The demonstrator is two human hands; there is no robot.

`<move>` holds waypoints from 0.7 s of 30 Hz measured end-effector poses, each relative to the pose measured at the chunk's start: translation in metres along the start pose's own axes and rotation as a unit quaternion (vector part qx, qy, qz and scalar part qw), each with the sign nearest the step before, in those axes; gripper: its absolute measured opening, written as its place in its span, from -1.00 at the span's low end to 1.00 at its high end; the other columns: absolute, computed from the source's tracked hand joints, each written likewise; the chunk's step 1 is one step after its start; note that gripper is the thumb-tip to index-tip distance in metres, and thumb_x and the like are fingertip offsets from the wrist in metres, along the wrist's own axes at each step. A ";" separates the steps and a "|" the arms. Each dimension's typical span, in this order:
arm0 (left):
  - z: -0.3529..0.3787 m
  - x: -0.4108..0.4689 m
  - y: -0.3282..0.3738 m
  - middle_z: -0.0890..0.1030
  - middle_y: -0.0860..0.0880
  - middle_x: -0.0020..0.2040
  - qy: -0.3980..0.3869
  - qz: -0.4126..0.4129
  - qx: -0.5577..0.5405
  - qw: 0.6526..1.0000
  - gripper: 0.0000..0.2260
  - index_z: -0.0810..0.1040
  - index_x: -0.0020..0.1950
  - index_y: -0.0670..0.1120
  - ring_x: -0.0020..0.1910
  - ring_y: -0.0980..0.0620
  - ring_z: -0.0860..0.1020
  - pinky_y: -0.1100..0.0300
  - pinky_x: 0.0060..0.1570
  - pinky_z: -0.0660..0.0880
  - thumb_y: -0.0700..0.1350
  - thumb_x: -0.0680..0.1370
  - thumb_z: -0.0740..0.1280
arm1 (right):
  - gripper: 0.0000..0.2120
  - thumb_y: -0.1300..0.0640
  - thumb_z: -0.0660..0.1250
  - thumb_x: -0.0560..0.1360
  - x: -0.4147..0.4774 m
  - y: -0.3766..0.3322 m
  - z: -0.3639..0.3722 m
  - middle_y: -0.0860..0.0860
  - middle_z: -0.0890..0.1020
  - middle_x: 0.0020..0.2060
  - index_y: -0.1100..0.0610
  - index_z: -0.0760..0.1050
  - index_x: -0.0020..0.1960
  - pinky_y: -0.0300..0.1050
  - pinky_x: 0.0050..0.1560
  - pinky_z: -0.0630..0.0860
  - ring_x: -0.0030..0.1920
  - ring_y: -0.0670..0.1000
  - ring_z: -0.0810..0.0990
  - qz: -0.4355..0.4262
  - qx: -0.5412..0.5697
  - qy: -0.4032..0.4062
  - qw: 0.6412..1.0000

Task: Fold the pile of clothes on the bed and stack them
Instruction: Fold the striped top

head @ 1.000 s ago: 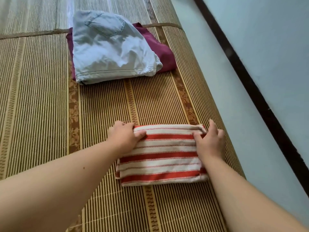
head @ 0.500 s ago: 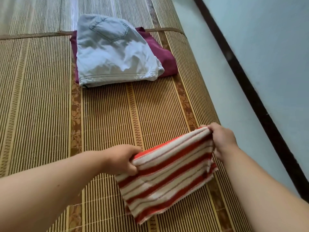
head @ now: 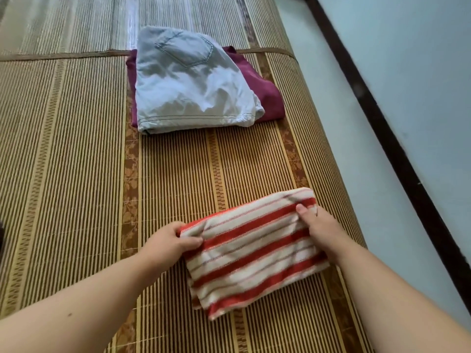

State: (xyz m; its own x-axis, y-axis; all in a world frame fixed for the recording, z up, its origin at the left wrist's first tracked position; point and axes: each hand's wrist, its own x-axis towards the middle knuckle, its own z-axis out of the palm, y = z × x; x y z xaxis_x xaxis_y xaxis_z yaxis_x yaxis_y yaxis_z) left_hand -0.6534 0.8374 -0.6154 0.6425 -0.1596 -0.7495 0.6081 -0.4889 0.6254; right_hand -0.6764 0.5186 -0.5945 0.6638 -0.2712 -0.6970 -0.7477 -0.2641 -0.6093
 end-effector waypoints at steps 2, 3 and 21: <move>-0.008 0.004 0.004 0.68 -0.08 -0.04 0.056 -0.007 -0.127 0.990 -0.76 0.51 0.15 -0.02 -0.08 -0.09 0.66 -0.09 -0.04 0.60 -0.05 0.50 0.40 | -0.49 -0.02 0.50 0.38 -0.004 0.003 -0.002 -0.02 0.62 0.06 0.02 0.37 0.24 0.08 0.10 0.56 0.06 0.03 0.62 0.022 -0.053 -0.078 0.995; -0.012 0.005 0.006 0.66 -0.09 -0.01 0.069 -0.015 -0.179 0.981 -0.68 0.46 0.24 -0.02 -0.07 -0.11 0.66 -0.10 -0.09 0.60 -0.04 0.51 0.39 | -0.37 0.10 0.54 0.34 -0.007 0.004 -0.002 0.00 0.61 0.07 0.03 0.30 0.30 0.07 0.10 0.58 0.06 0.02 0.64 0.042 -0.085 -0.110 0.989; -0.003 0.002 0.016 0.55 -0.14 0.15 0.119 -0.073 -0.169 0.976 -0.27 -0.13 0.48 0.25 0.01 -0.18 0.61 -0.23 0.04 0.55 -0.14 0.57 0.31 | -0.84 -0.06 0.30 0.54 -0.052 0.041 0.057 -0.12 0.57 -0.24 0.00 0.50 -0.15 -0.26 -0.38 0.35 -0.25 -0.14 0.52 0.018 -0.181 0.153 0.971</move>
State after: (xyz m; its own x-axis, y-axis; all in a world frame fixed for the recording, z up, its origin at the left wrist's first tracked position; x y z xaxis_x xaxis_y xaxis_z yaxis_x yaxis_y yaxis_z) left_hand -0.6412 0.8318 -0.6059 0.6028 0.1142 -0.7897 0.7947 -0.1750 0.5813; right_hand -0.7431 0.5743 -0.6046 0.6526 -0.5339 -0.5376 -0.7522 -0.5419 -0.3749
